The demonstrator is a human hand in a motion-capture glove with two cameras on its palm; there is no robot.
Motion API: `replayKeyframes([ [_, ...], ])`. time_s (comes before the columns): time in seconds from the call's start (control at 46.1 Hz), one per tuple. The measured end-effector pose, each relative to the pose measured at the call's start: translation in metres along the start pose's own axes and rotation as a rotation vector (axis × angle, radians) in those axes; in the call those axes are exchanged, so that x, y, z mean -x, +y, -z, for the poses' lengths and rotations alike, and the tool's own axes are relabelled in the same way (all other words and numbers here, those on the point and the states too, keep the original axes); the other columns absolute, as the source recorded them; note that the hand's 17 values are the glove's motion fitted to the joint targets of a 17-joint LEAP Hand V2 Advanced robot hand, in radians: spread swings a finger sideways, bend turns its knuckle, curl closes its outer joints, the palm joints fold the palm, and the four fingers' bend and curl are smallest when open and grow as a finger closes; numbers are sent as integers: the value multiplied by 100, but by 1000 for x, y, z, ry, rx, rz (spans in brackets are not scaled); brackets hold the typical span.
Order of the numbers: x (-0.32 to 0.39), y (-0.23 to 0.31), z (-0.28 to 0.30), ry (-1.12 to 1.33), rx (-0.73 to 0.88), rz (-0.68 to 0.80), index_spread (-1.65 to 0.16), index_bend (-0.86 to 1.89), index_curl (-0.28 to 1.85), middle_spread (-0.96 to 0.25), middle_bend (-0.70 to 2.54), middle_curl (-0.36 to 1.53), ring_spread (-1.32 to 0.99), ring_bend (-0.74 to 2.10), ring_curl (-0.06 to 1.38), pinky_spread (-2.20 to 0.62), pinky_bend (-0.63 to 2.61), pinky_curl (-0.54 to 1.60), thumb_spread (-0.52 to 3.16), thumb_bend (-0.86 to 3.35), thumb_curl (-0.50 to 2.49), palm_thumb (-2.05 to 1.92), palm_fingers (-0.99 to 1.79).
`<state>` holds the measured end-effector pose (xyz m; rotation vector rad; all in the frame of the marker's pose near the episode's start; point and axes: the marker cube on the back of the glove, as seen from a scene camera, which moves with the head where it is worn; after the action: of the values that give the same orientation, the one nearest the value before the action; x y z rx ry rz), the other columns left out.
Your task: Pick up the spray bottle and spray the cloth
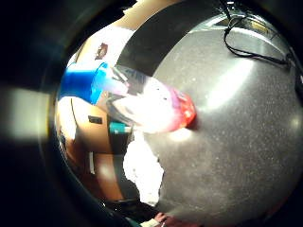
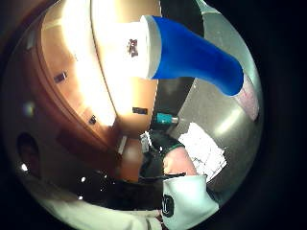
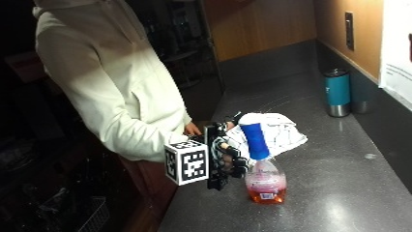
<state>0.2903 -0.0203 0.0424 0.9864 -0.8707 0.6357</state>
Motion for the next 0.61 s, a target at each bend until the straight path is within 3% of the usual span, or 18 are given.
replayKeyframes([
  [0.607, -12, -18, -21, 8, -78, -99, -30, 13, 21, -1, 26, 34, -1, 39, 28, 13, 43, 35, 90, -3, 37, 55, 3],
])
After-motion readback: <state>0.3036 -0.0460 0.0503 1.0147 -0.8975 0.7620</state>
